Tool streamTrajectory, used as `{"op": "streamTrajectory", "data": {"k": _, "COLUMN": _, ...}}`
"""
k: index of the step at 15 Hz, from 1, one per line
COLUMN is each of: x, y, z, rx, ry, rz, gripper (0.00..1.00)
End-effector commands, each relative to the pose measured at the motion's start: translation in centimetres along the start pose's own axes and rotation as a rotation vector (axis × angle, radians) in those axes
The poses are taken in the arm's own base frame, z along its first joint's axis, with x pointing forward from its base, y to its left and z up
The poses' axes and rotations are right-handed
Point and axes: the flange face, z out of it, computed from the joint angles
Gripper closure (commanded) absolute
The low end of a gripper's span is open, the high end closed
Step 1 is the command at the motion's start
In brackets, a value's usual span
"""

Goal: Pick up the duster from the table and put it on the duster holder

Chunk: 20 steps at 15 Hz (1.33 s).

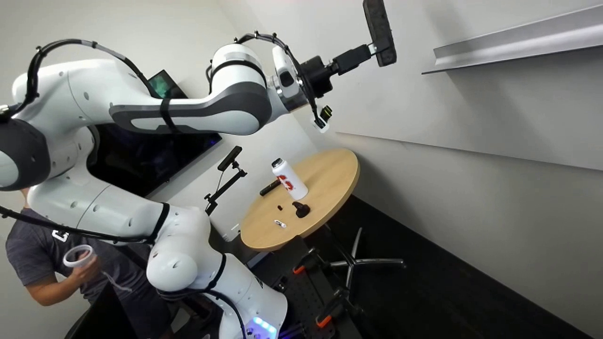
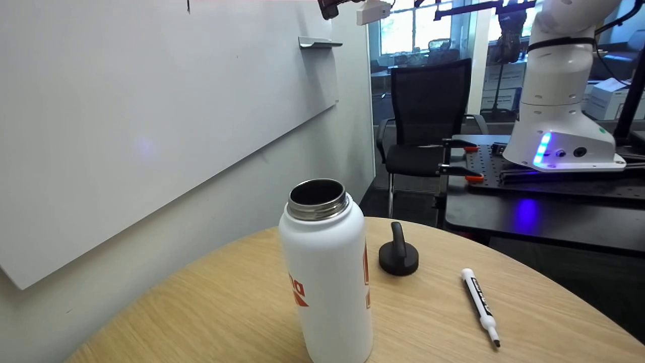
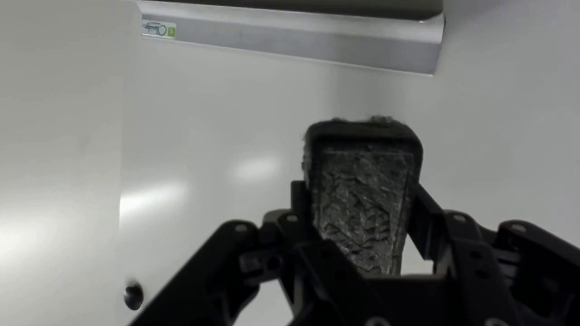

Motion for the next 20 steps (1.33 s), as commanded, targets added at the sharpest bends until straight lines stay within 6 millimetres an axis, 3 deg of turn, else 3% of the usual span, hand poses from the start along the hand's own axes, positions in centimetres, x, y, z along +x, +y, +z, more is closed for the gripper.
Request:
{"op": "streamTrajectory", "data": {"k": 1, "x": 0.0, "y": 0.0, "z": -0.1, "rx": 0.000, "ry": 0.001, "rz": 0.000, "gripper": 0.46}}
{"op": "streamTrajectory", "data": {"k": 3, "x": 0.6, "y": -0.1, "z": -0.4, "rx": 0.005, "ry": 0.014, "rz": 0.002, "gripper": 0.46}}
{"op": "streamTrajectory", "data": {"k": 4, "x": 0.6, "y": 0.0, "z": 0.0, "rx": 0.033, "ry": 0.016, "rz": -0.022, "gripper": 0.71}}
{"op": "streamTrajectory", "data": {"k": 6, "x": 0.2, "y": 0.5, "z": 1.1, "rx": 0.064, "ry": 0.038, "rz": -0.072, "gripper": 0.71}}
{"op": "streamTrajectory", "data": {"k": 7, "x": 1.9, "y": -2.3, "z": 0.2, "rx": 0.110, "ry": 0.037, "rz": -0.097, "gripper": 0.71}}
{"op": "streamTrajectory", "data": {"k": 12, "x": 3.8, "y": -4.0, "z": 1.2, "rx": 0.201, "ry": 0.025, "rz": -0.113, "gripper": 0.71}}
{"op": "streamTrajectory", "data": {"k": 17, "x": 3.0, "y": 0.5, "z": 3.8, "rx": 0.173, "ry": -0.033, "rz": -0.217, "gripper": 0.71}}
{"op": "streamTrajectory", "data": {"k": 20, "x": 2.3, "y": 2.6, "z": 4.3, "rx": 0.202, "ry": -0.059, "rz": -0.212, "gripper": 0.71}}
